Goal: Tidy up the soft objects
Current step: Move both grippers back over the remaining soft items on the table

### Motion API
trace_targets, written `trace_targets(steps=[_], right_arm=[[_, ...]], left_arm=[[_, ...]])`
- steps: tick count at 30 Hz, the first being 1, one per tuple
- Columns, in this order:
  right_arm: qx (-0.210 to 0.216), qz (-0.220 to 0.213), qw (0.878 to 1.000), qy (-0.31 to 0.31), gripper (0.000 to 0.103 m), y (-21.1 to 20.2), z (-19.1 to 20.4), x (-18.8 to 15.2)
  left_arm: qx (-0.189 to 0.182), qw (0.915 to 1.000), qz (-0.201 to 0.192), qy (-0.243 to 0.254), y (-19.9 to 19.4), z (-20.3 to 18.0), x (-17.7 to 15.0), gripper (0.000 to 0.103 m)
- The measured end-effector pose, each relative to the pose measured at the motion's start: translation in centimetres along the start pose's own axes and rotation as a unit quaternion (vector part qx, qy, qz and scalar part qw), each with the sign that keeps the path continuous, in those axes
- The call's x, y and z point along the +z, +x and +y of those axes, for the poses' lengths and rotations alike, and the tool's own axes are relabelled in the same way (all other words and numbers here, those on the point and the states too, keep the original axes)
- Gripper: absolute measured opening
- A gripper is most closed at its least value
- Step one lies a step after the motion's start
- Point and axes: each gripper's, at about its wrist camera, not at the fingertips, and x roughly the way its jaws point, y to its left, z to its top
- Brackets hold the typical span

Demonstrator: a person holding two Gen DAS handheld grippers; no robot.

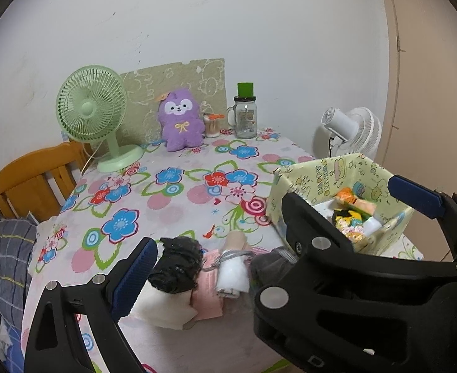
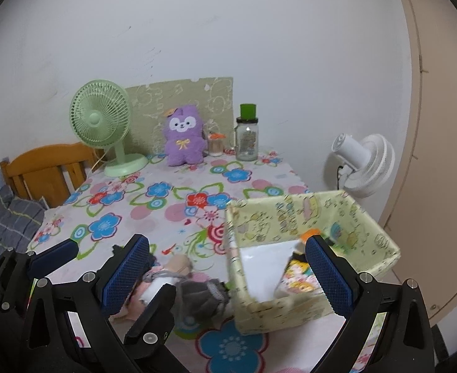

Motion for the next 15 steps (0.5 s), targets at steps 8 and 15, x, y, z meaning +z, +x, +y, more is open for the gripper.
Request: trace_targets(steps=[8,15], right_arm=[[0.009,0.015,1.0,0.008,0.102,1.4,1.8,-1.2],[0.02,0.036,0.999,0.008,0.099,2.9,3.2,-2.0]], left_arm=[[0.007,0.9999,0.013,-0.005,1.0,1.8,-1.3,0.097],[0.005,0.9996,0.026,-0.012,2.1,3.3,-2.0,0.097]])
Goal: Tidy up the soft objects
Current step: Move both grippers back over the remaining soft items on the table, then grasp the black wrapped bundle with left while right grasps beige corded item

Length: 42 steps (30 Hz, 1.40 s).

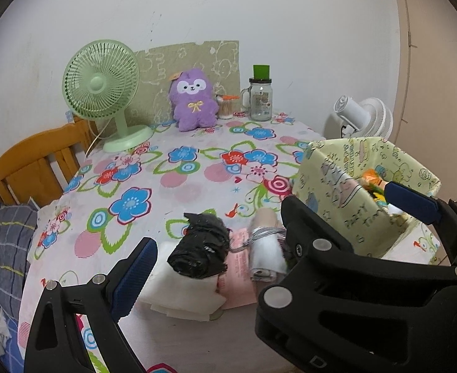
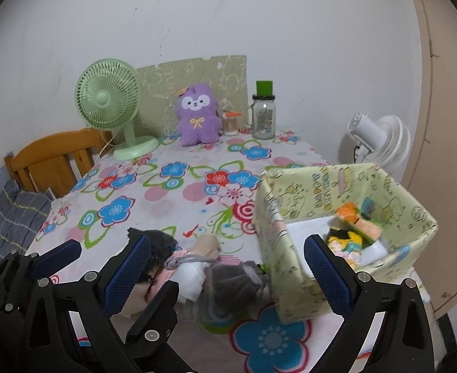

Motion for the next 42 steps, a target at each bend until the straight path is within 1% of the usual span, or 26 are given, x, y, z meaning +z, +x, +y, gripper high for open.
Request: trace_targets(steps=[4,8,13,19,22,24,25,27,28,30,35,37,42], right_arm=[[0.006,0.012,1.0,-0.001,0.098,0.9,0.7,-0.2],[0.013,0.021,1.0,-0.014,0.097,1.7,1.7,-0.3],[0.022,0.039,0.999,-0.02,0.095,2.8,2.7,-0.7],[0.018,0.055,0.998,-0.021,0.093,4.1,3.2,-1.0],[0.013,0.06,0.998,-0.017,0.093,4.5,3.0,-1.0],[0.007,0.064,0.998,-0.014,0.092,4.8,2.8,-1.0],[0.003,0.065,0.998,-0.014,0.091,4.9,2.8,-1.0],[-0.004,0.063,0.998,-0.013,0.091,5.0,2.7,-1.1],[-0.006,0.063,0.998,-0.013,0.091,5.0,2.7,-1.1],[-0.011,0.063,0.998,-0.012,0.091,5.1,2.6,-1.1],[-0.02,0.07,0.997,-0.006,0.091,5.3,2.6,-1.4],[-0.017,0.073,0.997,-0.003,0.091,5.3,2.7,-1.5],[-0.002,0.079,0.997,0.0,0.091,5.6,3.5,-1.6]], left_arm=[[0.006,1.0,0.006,-0.004,0.6,0.9,-0.3,0.097],[0.009,0.9997,0.016,-0.013,1.3,2.0,-0.7,0.096],[0.022,0.9992,0.029,-0.015,2.3,3.1,-1.1,0.096],[0.014,0.9985,0.045,-0.029,3.6,4.0,-1.4,0.089],[0.005,0.9981,0.052,-0.034,4.4,4.1,-1.3,0.082],[-0.002,0.9976,0.059,-0.035,5.1,4.2,-1.4,0.075],[-0.008,0.9973,0.063,-0.036,5.3,4.2,-1.4,0.074],[-0.019,0.9967,0.069,-0.038,5.7,4.2,-1.4,0.066],[-0.024,0.9965,0.071,-0.038,5.9,4.2,-1.5,0.065],[-0.03,0.996,0.076,-0.035,6.2,4.1,-1.5,0.055],[-0.032,0.996,0.078,-0.03,6.4,4.2,-1.6,0.047],[-0.029,0.9963,0.076,-0.029,6.3,4.3,-1.6,0.046],[-0.003,0.9975,0.064,-0.03,5.6,5.3,-1.7,0.045]])
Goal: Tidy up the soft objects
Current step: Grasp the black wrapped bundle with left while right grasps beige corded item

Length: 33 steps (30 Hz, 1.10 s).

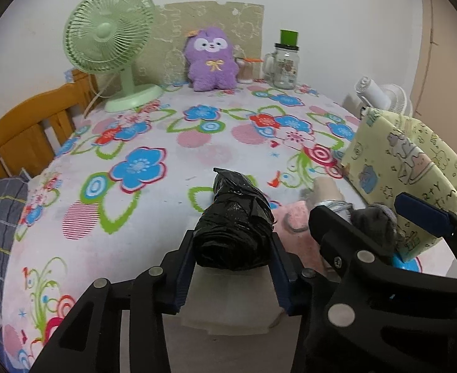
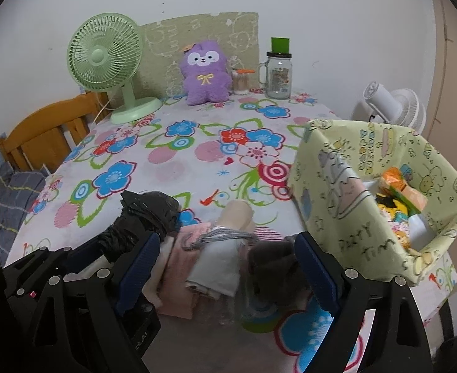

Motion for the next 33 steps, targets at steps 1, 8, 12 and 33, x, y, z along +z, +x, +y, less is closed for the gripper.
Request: trace_targets(steps=[1,8,12,33], right_arm=[[0.003,0.002,1.0,-0.001,0.091,0.1,0.1,0.0],[0.01,0.014,1.0,0.0,0.086,1.8,0.7,0.7],[0.002,0.023,1.0,-0.001,0.081,3.1,0.7,1.4],[-0.005,0.101,0.994,0.031,0.032,8.5,-1.1,2.5]], left_arm=[[0.004,1.0,-0.001,-0.002,0.0,0.3,0.0,0.045],[0.02,0.9996,0.003,-0.021,0.7,1.7,0.4,0.045],[0.02,0.9995,0.006,-0.024,1.4,1.8,1.1,0.045],[0.023,0.9992,0.03,-0.009,4.3,0.5,2.2,0.045]])
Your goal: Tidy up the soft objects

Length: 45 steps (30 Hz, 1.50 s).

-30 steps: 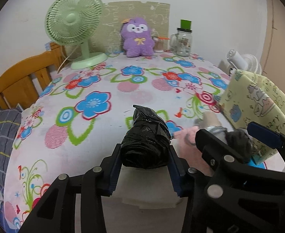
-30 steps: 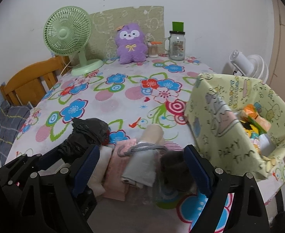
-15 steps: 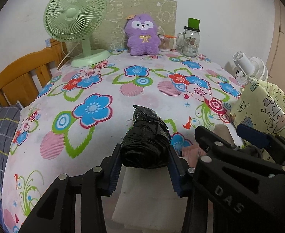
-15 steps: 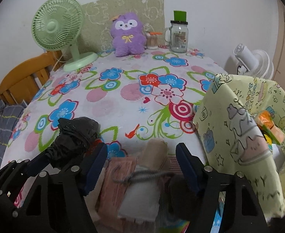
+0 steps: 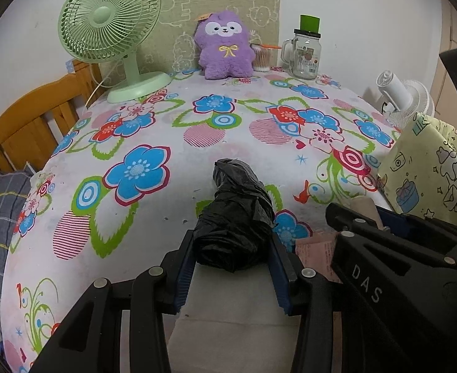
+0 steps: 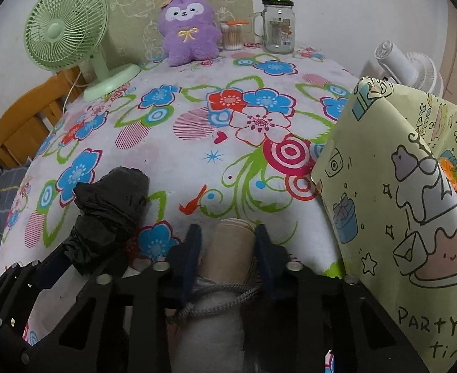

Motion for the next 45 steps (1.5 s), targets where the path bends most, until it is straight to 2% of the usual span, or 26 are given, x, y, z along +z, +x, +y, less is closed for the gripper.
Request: trace_targets(steps=[6,25,45], right_arm=[[0.005,-0.01,1.0,-0.007,0.022,-0.5,0.3,0.3],[0.045,-0.093,0.994,-0.037,0.021,-6.6,2.4,1.5],[0.057,-0.133,0.988,-0.053,0.022,-11.5,2.8,2.5]], left_arm=[[-0.004,1.0,-0.006,-0.007,-0.7,0.1,0.1,0.045],[-0.002,0.9977,-0.063,-0.027,-5.5,1.1,1.3,0.045],[-0.01,0.9941,-0.105,-0.025,-10.0,0.3,2.6,0.045]])
